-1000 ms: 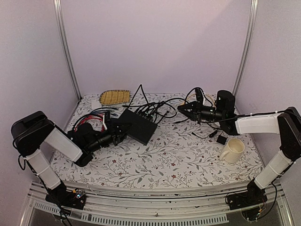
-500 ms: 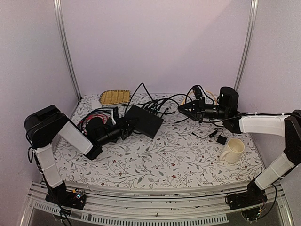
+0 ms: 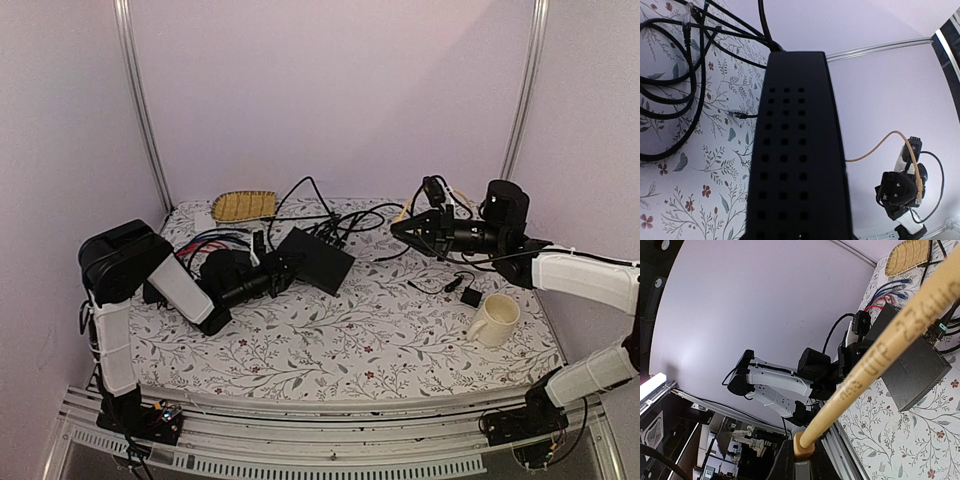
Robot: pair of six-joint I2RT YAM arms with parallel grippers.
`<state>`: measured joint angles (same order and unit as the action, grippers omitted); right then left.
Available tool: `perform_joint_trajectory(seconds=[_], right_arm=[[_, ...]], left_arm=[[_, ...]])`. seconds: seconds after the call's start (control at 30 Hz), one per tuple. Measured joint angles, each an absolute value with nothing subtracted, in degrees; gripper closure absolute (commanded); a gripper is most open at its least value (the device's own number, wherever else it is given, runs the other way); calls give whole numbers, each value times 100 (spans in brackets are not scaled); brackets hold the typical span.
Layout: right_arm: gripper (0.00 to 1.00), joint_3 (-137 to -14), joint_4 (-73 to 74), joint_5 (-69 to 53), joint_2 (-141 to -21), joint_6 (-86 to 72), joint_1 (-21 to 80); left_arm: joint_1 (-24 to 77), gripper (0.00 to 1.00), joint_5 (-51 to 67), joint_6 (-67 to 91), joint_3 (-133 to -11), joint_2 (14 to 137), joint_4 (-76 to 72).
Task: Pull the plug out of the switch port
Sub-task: Place the connector at the corner of the board.
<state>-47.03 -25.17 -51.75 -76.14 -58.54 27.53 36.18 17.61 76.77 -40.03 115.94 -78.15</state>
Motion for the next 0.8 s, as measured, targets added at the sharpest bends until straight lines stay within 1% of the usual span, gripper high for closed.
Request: perform_joint_trajectory(seconds=[0.17, 0.37, 0.57, 0.8], right_arm=[[99, -4731, -2274, -4849, -7393, -5605, 2622], [99, -5113, -2132, -4576, -7616, -5297, 2250], [99, -5990, -2436, -4580, -8777, -5177, 1927], [98, -7336, -3291, -4849, -10921, -5511, 1750]], left_arm=[[3618, 100, 1813, 7673, -3957, 11622, -7865], [3625, 100, 1922, 7601, -3590, 11246, -7699], [3664, 100, 1920, 7496, -3140, 10562, -7577], [3754, 100, 1944, 7354, -2954, 10158, -7321]])
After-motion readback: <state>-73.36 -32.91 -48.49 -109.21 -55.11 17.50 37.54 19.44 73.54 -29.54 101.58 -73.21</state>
